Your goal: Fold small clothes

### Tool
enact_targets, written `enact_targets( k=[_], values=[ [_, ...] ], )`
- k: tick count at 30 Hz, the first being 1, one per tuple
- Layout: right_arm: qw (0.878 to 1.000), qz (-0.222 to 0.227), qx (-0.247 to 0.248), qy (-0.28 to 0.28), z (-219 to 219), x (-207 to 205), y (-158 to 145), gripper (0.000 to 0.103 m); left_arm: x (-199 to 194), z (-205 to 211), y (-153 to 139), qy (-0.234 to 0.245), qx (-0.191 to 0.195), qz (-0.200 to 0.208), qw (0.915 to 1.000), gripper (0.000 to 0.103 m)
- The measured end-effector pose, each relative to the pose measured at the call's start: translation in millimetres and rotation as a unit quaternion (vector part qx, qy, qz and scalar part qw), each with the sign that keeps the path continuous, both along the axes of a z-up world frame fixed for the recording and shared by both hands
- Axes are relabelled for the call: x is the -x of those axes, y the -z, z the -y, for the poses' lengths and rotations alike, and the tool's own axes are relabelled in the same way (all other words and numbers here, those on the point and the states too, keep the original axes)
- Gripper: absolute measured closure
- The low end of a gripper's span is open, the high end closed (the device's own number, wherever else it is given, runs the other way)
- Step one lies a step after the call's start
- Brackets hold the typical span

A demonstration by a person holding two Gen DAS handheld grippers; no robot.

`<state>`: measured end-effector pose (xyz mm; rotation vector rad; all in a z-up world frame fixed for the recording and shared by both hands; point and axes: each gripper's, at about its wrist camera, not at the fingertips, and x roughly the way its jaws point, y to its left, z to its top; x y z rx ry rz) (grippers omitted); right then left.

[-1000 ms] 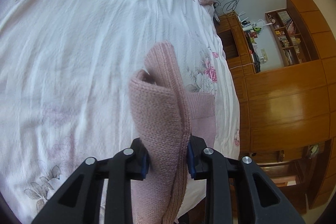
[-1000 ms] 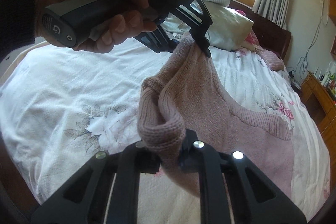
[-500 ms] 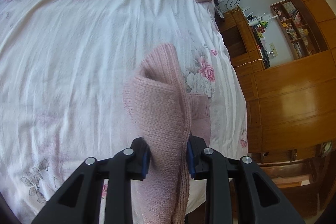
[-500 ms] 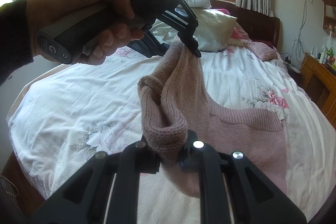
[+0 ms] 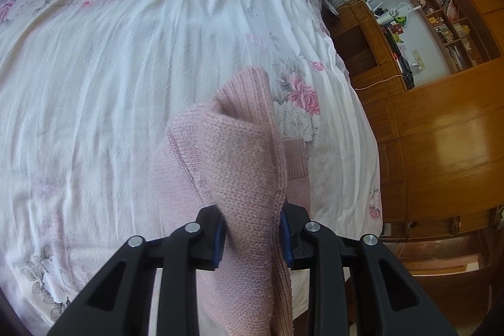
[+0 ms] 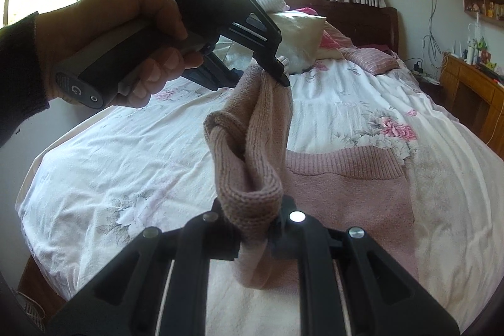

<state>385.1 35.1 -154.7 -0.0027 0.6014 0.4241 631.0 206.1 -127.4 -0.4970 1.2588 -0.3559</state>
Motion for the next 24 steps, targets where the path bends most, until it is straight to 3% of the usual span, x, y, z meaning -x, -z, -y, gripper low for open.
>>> enact_targets(
  k=[24],
  values=[
    [0.993,-0.044,-0.089,0.060,105.7,-2.6,49.5,0.092,-24.0,137.7,41.4,0.050,-0.111,-0.032,0.9921,0.075]
  ],
)
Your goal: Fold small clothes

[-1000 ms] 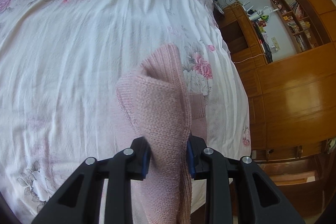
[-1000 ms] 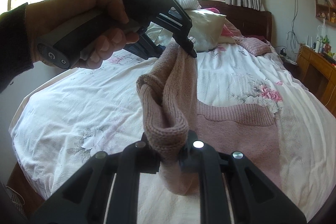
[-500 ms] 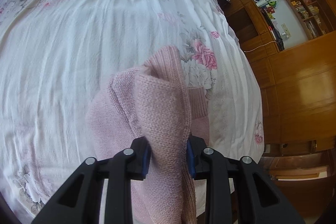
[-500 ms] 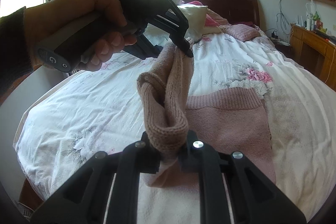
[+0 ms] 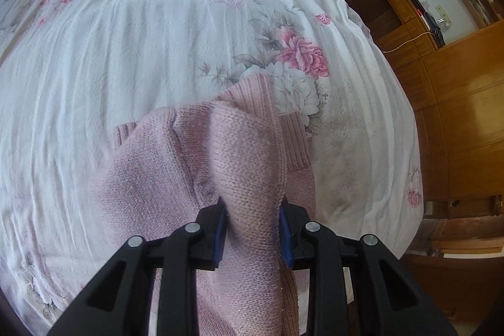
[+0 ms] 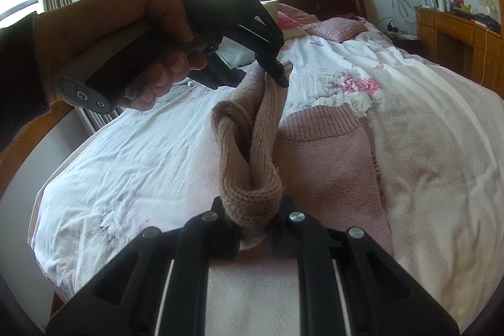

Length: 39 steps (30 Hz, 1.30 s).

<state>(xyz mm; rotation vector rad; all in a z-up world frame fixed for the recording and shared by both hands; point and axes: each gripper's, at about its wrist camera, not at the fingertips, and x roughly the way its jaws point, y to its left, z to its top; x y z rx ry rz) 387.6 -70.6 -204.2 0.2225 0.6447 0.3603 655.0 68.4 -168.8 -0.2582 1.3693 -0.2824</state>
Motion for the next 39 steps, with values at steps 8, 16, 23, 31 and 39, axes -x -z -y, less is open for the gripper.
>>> enact_targets(
  k=[8,16,23,31,39],
  values=[
    [0.999,-0.017,-0.030,0.018,34.7,1.8,20.0,0.092,-3.9,43.6,22.9,0.012,-0.034,-0.007,0.9993,0.075],
    [0.998,-0.033,-0.050,0.035,63.0,4.7,37.1,0.092,-3.2,85.1,39.4,0.030,-0.059,-0.012,0.9977,0.075],
    [0.993,-0.066,-0.082,0.044,86.4,0.1,62.9,0.092,-1.9,101.2,59.8,0.025,-0.065,-0.003,0.9975,0.075],
    [0.949,-0.127,-0.287,-0.027,136.9,-31.0,86.9,0.024,21.1,67.8,50.1,0.001,0.133,0.047,0.9900,0.022],
    [0.896,-0.270,-0.340,-0.090,142.3,-79.3,110.5,0.032,87.4,-19.2,1.8,-0.004,0.185,0.105,0.9771,0.012]
  ],
)
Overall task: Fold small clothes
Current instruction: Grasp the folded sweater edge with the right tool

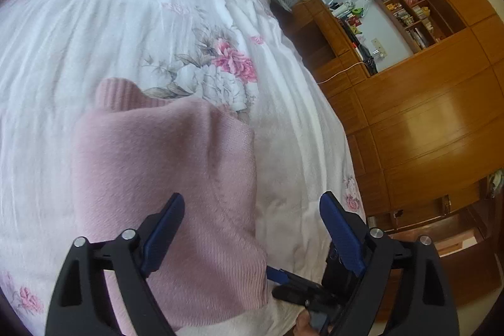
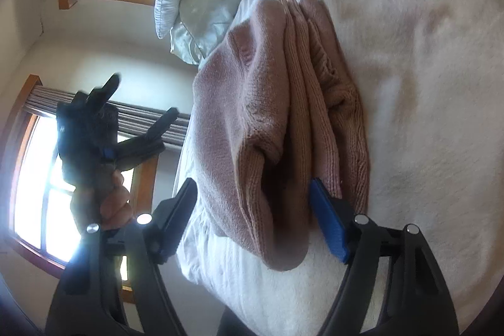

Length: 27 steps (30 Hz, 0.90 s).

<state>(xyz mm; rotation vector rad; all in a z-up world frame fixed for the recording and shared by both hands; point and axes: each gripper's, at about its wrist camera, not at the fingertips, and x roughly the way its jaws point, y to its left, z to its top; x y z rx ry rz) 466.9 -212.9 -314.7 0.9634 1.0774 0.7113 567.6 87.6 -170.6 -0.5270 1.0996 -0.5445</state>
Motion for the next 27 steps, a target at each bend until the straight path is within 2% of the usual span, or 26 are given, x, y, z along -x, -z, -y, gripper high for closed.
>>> enact_targets(
  k=[5,7,10,11,12,13,15,17,19,21,24,25,27],
  values=[
    [0.999,-0.031,0.033,-0.023,-2.3,-15.7,2.5,0.037,34.6,-26.8,9.8,0.041,0.011,-0.017,0.9990,0.012],
    [0.999,-0.038,0.025,-0.029,-2.3,-19.6,2.2,0.037,44.3,-30.4,16.2,0.053,0.014,-0.014,0.9984,0.012],
    [0.997,-0.051,0.021,-0.049,-10.1,-29.7,7.5,0.038,57.1,-38.0,29.9,0.056,0.049,-0.019,0.9970,0.012],
    [0.997,-0.058,0.017,-0.057,-12.8,-34.8,11.6,0.045,59.0,-38.6,36.6,0.056,0.055,-0.024,0.9966,0.012],
    [0.996,-0.064,0.009,-0.067,-16.7,-38.8,13.7,0.058,60.1,-38.0,43.1,0.058,0.056,-0.030,0.9962,0.012],
    [0.994,-0.073,0.007,-0.076,-19.4,-43.1,15.5,0.091,61.2,-36.4,48.3,0.060,0.057,-0.035,0.9960,0.013],
    [0.995,-0.059,0.022,-0.072,-12.9,-48.2,2.6,0.092,62.6,-33.3,51.2,0.066,0.064,-0.039,0.9950,0.013],
    [0.997,-0.019,0.037,-0.061,-0.1,-50.2,-25.0,0.093,62.4,-28.9,45.0,0.082,0.078,-0.027,0.9932,0.013],
    [0.998,-0.001,0.052,-0.042,13.6,-56.1,-39.4,0.093,60.5,-22.0,38.5,0.102,0.098,-0.014,0.9898,0.013],
    [0.997,-0.014,0.068,-0.039,17.9,-66.5,-32.9,0.093,58.1,-13.4,38.9,0.119,0.109,-0.009,0.9868,0.013],
    [0.990,-0.058,0.094,-0.086,1.6,-71.5,0.1,0.089,53.6,3.3,53.9,0.138,0.108,-0.021,0.9843,0.013],
    [0.989,-0.047,0.101,-0.097,0.0,-71.1,-1.2,0.082,52.2,7.3,63.5,0.142,0.104,-0.033,0.9839,0.013],
    [0.993,-0.009,0.074,-0.088,7.2,-70.7,-18.7,0.075,52.5,10.4,80.3,0.144,0.088,-0.051,0.9843,0.013]
  ],
)
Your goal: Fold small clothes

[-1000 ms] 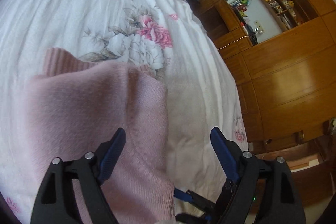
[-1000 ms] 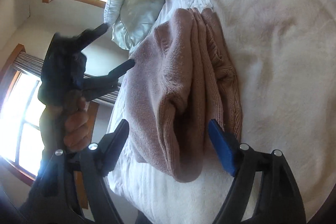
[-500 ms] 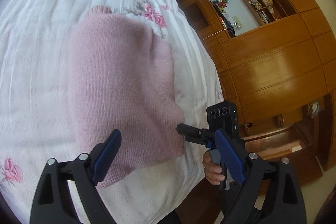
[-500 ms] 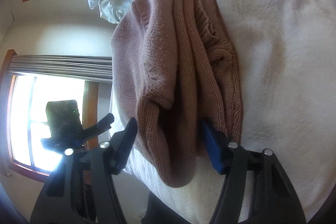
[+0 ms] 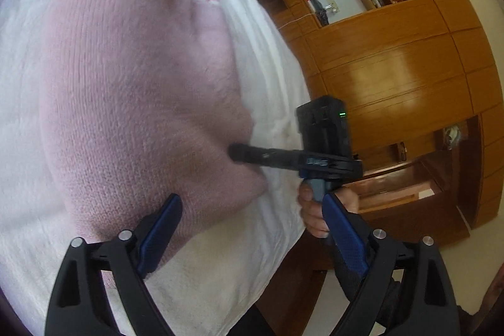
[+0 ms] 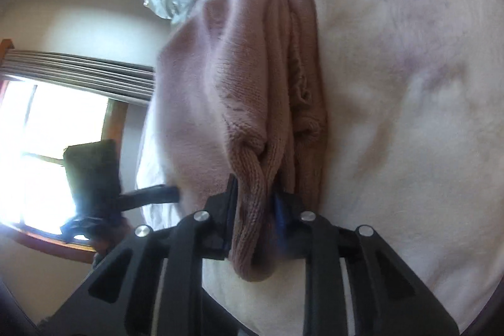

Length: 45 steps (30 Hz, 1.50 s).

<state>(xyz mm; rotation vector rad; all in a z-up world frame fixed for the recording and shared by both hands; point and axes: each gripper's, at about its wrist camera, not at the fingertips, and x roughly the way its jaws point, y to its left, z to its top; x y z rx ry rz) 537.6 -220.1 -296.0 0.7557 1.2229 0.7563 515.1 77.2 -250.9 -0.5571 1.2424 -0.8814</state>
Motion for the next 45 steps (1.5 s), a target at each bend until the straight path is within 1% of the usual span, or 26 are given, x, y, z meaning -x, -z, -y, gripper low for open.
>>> enact_targets(
  k=[1,2,5,6,8,10,12,13,15,17,20,22,24,25,26,28,30,31,32,34,36,38,39,41,43,45],
  values=[
    [1.000,0.016,-0.012,0.022,7.3,-2.7,-8.5,0.055,1.1,-0.3,5.0,0.002,0.002,-0.003,1.0000,0.013],
    [0.998,0.032,-0.013,0.050,15.4,-7.8,-18.2,0.042,2.2,-1.1,8.3,0.002,0.007,-0.004,1.0000,0.013],
    [0.999,0.026,-0.011,0.045,5.9,-31.4,-23.8,0.043,3.9,-2.2,11.8,0.005,0.018,-0.003,0.9998,0.013],
    [1.000,0.018,0.002,0.024,-7.7,-39.6,-21.1,0.045,4.0,-2.5,12.0,0.005,0.022,-0.003,0.9997,0.013],
    [0.998,0.021,0.061,-0.009,-24.4,-46.5,-15.7,0.089,4.8,-1.7,12.9,0.012,0.033,-0.002,0.9994,0.013],
    [0.994,0.033,0.106,0.011,-21.9,-52.1,-17.0,0.090,3.6,-3.2,18.3,0.001,0.009,0.002,1.0000,0.019],
    [0.993,0.014,0.113,0.026,-10.2,-51.6,-6.9,0.090,-0.2,-6.1,35.9,-0.014,-0.022,-0.034,0.9991,0.033],
    [0.994,0.010,0.111,0.021,-9.8,-50.5,-5.9,0.088,0.2,-7.1,38.6,-0.016,-0.021,-0.045,0.9986,0.030],
    [0.994,0.027,0.105,0.011,-4.7,-39.0,-16.5,0.079,3.2,-7.2,23.9,0.002,0.006,-0.047,0.9989,0.024],
    [0.993,0.065,0.088,0.033,4.0,-39.9,-41.4,0.070,3.0,-15.2,-10.6,0.014,0.054,-0.005,0.9984,0.020],
    [0.994,0.084,0.053,0.049,6.4,-57.6,-57.8,0.069,-21.1,-37.2,-49.0,-0.017,0.120,0.041,0.9917,0.012],
    [0.998,0.066,0.016,0.019,-14.9,-74.8,-45.1,0.069,-48.0,-49.7,-51.2,-0.044,0.126,0.049,0.9898,0.012],
    [0.999,0.035,0.017,0.004,-28.3,-88.0,-22.9,0.068,-72.6,-58.0,-28.5,-0.076,0.118,0.020,0.9899,0.012],
    [0.999,0.022,0.031,0.005,-32.0,-91.0,-11.5,0.078,-81.7,-59.8,-11.9,-0.088,0.093,0.002,0.9918,0.022],
    [0.999,0.010,0.046,0.009,-30.2,-94.2,3.6,0.103,-88.0,-60.9,7.2,-0.096,0.074,-0.012,0.9926,0.027],
    [0.999,-0.007,0.026,0.021,-20.5,-94.9,20.4,0.103,-90.5,-65.2,24.9,-0.110,0.050,-0.012,0.9926,0.049],
    [1.000,0.001,0.024,0.015,-14.0,-87.7,11.5,0.103,-91.1,-70.4,24.0,-0.113,0.064,-0.022,0.9913,0.043],
    [1.000,0.013,0.025,0.011,-11.2,-83.9,1.8,0.098,-90.5,-71.4,16.6,-0.108,0.067,-0.016,0.9918,0.030],
    [0.999,0.026,0.018,0.014,-6.6,-82.6,-7.3,0.084,-90.0,-73.8,4.7,-0.099,0.073,0.001,0.9924,0.027],
    [0.999,0.046,0.000,0.023,-10.0,-95.8,-26.5,0.077,-94.5,-72.4,-18.4,-0.084,0.102,0.038,0.9904,0.024],
    [0.999,0.045,-0.018,0.024,-17.9,-115.7,-31.6,0.077,-109.5,-78.1,-26.7,-0.083,0.126,0.053,0.9871,0.022],
    [0.999,0.019,-0.033,0.018,-29.6,-138.3,-16.9,0.077,-136.7,-69.7,-16.6,-0.088,0.138,0.020,0.9863,0.022],
    [1.000,0.004,-0.015,0.027,-31.6,-146.7,-5.0,0.077,-148.1,-64.8,-7.5,-0.090,0.122,0.003,0.9885,0.022],
    [0.999,-0.021,0.010,0.043,-31.2,-158.6,18.7,0.103,-165.1,-59.0,12.9,-0.105,0.066,-0.014,0.9922,0.034],
    [0.997,-0.037,-0.013,0.062,-22.9,-158.3,34.8,0.103,-166.8,-64.9,22.8,-0.126,0.051,-0.012,0.9907,0.053],
    [0.998,-0.019,-0.017,0.062,-14.8,-141.8,21.8,0.102,-157.7,-69.7,19.8,-0.130,0.060,-0.012,0.9897,0.047]
  ],
)
